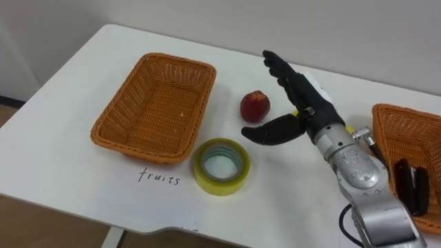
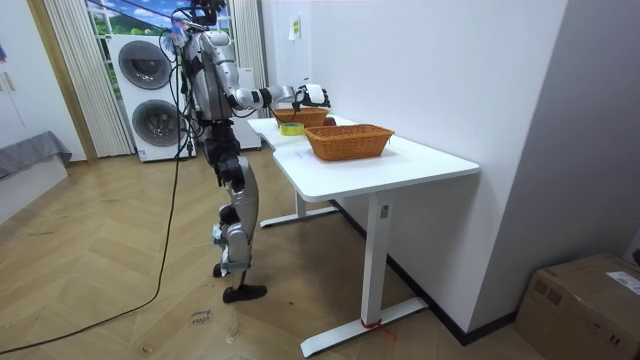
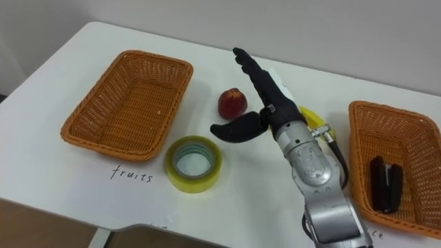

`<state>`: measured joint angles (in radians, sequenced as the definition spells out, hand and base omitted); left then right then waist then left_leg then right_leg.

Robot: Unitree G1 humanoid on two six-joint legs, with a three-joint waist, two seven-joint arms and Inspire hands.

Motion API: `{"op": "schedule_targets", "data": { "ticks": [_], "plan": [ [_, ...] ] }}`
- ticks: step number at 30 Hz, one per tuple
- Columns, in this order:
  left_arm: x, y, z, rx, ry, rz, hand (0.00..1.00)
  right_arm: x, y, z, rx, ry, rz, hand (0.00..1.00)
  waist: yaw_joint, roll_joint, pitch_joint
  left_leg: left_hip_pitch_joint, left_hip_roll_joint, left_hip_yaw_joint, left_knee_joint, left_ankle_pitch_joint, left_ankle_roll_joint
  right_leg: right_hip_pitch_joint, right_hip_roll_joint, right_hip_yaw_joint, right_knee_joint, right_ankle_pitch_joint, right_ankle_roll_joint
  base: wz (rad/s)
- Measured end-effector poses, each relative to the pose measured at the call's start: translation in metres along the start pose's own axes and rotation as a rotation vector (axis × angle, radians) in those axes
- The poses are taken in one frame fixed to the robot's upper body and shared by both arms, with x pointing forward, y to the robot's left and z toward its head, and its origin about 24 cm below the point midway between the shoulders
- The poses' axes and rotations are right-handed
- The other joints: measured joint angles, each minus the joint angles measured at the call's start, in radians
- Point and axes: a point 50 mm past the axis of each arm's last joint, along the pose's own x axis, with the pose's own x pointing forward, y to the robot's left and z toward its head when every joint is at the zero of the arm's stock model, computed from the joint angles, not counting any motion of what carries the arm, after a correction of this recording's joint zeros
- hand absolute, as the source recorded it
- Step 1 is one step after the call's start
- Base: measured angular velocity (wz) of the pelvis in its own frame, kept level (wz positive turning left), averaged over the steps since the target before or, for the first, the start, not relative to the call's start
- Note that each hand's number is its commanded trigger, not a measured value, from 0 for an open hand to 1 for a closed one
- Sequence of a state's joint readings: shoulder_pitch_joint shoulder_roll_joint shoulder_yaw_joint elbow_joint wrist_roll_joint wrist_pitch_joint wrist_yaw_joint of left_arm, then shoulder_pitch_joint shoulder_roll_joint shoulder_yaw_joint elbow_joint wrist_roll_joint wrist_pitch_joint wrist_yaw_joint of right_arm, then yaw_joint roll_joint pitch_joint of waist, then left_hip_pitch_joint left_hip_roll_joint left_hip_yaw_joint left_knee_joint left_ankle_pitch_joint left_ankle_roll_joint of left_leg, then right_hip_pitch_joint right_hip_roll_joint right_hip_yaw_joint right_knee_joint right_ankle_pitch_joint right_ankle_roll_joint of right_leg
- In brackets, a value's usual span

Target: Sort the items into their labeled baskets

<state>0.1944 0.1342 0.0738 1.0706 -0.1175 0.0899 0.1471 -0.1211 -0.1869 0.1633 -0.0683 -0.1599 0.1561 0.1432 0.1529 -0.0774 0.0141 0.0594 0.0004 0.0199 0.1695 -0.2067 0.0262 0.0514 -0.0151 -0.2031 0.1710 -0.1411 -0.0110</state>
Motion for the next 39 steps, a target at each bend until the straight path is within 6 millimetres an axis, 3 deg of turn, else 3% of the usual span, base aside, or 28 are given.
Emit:
{"op": "schedule_targets", "data": {
  "ticks": [9, 17, 29, 39],
  "plan": [
    [0.001, -0.002, 0.005, 0.004, 0.002, -0.006, 0.0, 0.001, 0.007, -0.002, 0.0, 0.022, 0.028, 0.0, 0.015, -0.001, -0.0015, -0.003, 0.0, -0.004, 0.0, 0.0, 0.0, -0.002, 0.001, 0.001, -0.001, 0.0, 0.0, 0.0],
    [0.001, -0.002, 0.004, 0.007, 0.016, -0.008, 0.0, 0.001, 0.018, -0.003, -0.005, 0.04, 0.073, 0.0, 0.02, 0.003, -0.0143, -0.002, -0.001, -0.006, 0.004, 0.0, 0.0, 0.001, 0.0, 0.003, 0.0, 0.0, 0.0, 0.0],
    [0.0, -0.001, 0.001, 0.01, 0.023, -0.005, 0.0, 0.001, 0.024, -0.008, -0.01, 0.071, 0.095, 0.0, 0.022, 0.006, -0.0104, -0.004, -0.001, -0.006, 0.01, 0.0, 0.0, 0.002, 0.0, 0.003, 0.001, 0.0, -0.001, 0.0],
    [0.0, -0.006, 0.012, 0.029, -0.017, -0.045, 0.0, 0.002, 0.034, -0.027, 0.01, 0.158, 0.119, 0.0, 0.027, 0.014, -0.0049, -0.013, 0.0, -0.008, 0.01, 0.0, 0.0, -0.003, 0.0, -0.004, -0.001, 0.0, -0.001, 0.01]
  ]
}}
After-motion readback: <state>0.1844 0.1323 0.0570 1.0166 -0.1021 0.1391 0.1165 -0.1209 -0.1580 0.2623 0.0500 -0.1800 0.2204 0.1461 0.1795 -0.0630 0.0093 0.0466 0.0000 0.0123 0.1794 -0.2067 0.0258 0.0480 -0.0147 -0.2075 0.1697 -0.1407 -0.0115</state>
